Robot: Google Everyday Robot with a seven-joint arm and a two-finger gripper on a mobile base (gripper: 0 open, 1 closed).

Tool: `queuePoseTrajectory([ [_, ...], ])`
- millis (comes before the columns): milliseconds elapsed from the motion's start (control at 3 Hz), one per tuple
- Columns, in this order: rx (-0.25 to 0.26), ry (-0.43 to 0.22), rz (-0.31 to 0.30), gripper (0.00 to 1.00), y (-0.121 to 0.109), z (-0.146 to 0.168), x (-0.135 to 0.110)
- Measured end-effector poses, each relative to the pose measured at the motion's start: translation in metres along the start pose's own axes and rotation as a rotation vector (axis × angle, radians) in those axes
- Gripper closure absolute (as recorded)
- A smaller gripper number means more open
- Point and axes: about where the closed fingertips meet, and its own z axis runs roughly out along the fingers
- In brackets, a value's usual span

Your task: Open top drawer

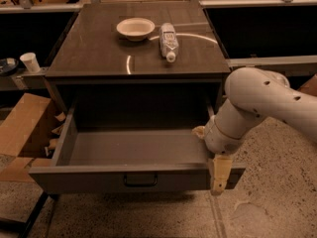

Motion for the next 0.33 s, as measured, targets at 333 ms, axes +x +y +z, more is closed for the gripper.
queuePoseTrajectory([
  [333,0.058,-0.012,-0.028,0.0,0.0029,-0.0379,-0.0094],
])
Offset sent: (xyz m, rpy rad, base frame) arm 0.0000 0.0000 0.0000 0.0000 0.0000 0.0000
